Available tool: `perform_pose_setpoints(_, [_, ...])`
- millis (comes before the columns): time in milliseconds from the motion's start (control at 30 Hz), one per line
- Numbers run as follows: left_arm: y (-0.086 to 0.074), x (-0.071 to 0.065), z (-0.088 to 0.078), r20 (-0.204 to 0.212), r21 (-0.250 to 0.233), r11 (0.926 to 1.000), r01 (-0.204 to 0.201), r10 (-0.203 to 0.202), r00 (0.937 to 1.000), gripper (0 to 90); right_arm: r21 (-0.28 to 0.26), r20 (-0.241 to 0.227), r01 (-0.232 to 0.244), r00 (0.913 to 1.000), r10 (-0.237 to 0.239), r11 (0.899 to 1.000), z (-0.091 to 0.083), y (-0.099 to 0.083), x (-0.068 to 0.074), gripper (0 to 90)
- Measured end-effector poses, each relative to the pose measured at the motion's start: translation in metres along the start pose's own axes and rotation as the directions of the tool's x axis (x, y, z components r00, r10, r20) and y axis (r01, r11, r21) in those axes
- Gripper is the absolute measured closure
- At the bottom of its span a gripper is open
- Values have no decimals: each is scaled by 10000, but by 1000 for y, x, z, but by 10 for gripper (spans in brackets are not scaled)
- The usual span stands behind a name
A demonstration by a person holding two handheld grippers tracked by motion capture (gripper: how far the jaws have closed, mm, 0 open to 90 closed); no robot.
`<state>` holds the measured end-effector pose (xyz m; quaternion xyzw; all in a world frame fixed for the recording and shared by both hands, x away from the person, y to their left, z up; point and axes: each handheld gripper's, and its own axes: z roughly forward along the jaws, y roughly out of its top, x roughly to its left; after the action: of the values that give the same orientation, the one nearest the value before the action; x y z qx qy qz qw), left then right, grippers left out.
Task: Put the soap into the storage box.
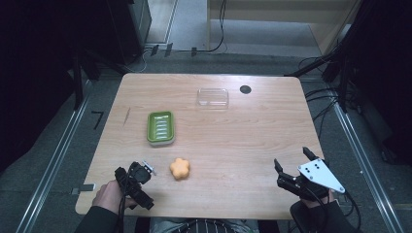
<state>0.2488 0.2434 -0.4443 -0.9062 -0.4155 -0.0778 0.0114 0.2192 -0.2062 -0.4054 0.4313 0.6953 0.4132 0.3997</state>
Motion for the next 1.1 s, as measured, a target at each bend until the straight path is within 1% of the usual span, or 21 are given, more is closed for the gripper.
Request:
perform_pose_setpoints(167, [0,0,0,135,-47,10000,-9,10,9999,0,20,-10,8,10000,-8,10000,0,0,1,134])
perform_pose_setpoints(300, [1,-1,-1,152,-30,10000,-47,48,9999,0,29,-25,33,10000,-32,10000,1,1,1,134])
perform_pose_setpoints(367, [1,-2,-2,240,-66,10000,-38,39,9997,0,10,-45,17,10000,-17,10000,1,1,1,133])
perform_pose_setpoints(467, [3,-3,-3,221,-115,9999,-64,67,9997,0,-10,-49,19,10000,-19,10000,1,1,1,134])
perform_pose_setpoints(533, [5,-3,-5,256,-242,9997,-75,81,9996,0,11,-45,-4,10000,4,10000,2,1,1,134])
perform_pose_setpoints(600, [6,-3,-6,281,-222,9997,-52,58,9996,0,-9,-62,28,10000,-28,10000,2,1,1,133])
perform_pose_setpoints(633, [7,-3,-6,285,-237,9997,-104,111,9995,0,-28,-75,42,10000,-42,10000,3,1,2,134])
perform_pose_setpoints(667, [8,-3,-7,319,-248,9997,-60,68,9995,0,-10,-93,36,9999,-37,10000,4,2,2,134])
perform_pose_setpoints(700, [10,-3,-8,317,-401,9992,-24,37,9995,0,4,-109,35,9999,-35,10000,4,2,3,134])
perform_pose_setpoints(767, [11,-3,-10,314,-364,9993,-66,78,9995,0,-6,-102,46,9999,-46,10000,4,2,3,134])
perform_pose_setpoints(800, [13,-3,-10,300,-434,9990,-46,59,9995,0,7,-129,84,9999,-84,10000,5,2,3,134])
perform_pose_setpoints(933, [22,-5,-13,353,-519,9985,-157,175,9992,0,-6,-136,82,9999,-82,10000,5,2,3,133])
perform_pose_setpoints(1067, [35,-8,-16,325,-570,9973,-473,492,9983,0,0,-152,90,9998,-90,10000,6,3,4,134])
perform_pose_setpoints(1100, [35,-8,-16,325,-570,9973,-473,492,9983,0,0,-152,90,9998,-90,10000,6,3,4,134])
